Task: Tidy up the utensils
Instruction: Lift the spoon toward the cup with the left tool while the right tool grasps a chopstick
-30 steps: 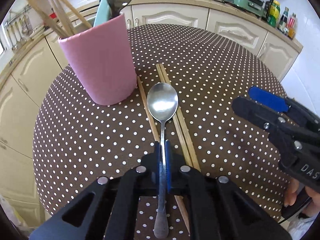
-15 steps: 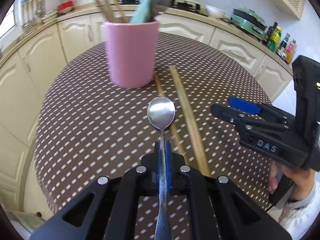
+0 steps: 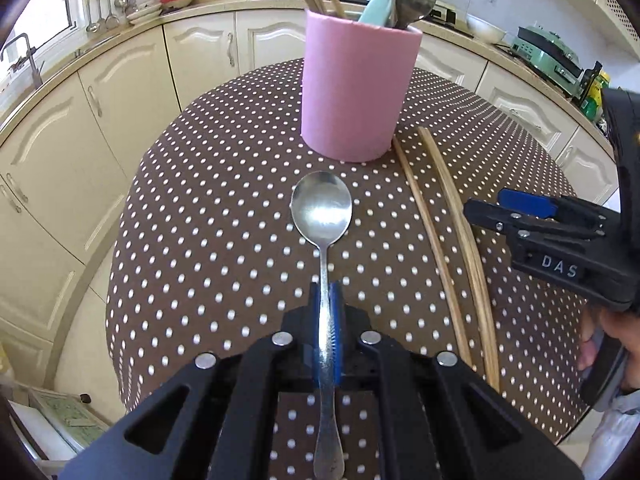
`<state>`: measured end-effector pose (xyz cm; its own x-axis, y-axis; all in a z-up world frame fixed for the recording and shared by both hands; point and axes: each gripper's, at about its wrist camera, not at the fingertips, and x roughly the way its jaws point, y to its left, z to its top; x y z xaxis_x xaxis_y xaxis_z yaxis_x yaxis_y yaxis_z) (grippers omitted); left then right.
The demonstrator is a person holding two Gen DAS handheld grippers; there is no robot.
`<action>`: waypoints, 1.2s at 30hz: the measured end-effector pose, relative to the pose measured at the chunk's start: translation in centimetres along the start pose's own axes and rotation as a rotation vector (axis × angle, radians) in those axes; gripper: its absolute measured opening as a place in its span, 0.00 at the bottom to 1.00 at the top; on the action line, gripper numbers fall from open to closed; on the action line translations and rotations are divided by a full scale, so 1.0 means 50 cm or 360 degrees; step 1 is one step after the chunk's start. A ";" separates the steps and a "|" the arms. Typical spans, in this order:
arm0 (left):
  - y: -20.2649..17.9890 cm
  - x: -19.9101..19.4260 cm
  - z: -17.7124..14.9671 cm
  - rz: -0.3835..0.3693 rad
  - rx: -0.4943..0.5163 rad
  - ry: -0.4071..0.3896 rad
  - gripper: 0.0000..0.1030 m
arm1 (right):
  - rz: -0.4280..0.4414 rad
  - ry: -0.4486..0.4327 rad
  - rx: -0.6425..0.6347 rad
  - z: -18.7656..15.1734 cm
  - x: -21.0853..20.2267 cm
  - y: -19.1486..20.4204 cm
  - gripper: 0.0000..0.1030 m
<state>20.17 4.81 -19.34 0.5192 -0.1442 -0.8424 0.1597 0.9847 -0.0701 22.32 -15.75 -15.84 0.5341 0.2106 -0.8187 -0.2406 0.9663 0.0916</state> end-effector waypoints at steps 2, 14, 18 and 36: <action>-0.007 0.012 0.019 0.0007 0.0010 0.0032 0.05 | 0.0025 0.0068 0.0013 0.018 0.010 -0.005 0.56; -0.018 0.069 0.115 -0.0022 -0.0028 0.0192 0.06 | 0.0064 0.0380 -0.0065 0.129 0.077 -0.003 0.56; -0.021 0.075 0.131 -0.0030 -0.0023 0.0235 0.06 | 0.0063 0.0456 -0.0083 0.159 0.098 -0.015 0.51; -0.026 0.083 0.133 -0.0028 -0.0081 0.0155 0.04 | 0.0009 0.0475 -0.0123 0.183 0.114 0.001 0.11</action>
<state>27.70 2.30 -19.19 0.4324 -0.1539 -0.8884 0.1240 0.9861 -0.1104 32.76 -13.13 -15.31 0.2736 0.1521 -0.9497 -0.3096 0.9488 0.0627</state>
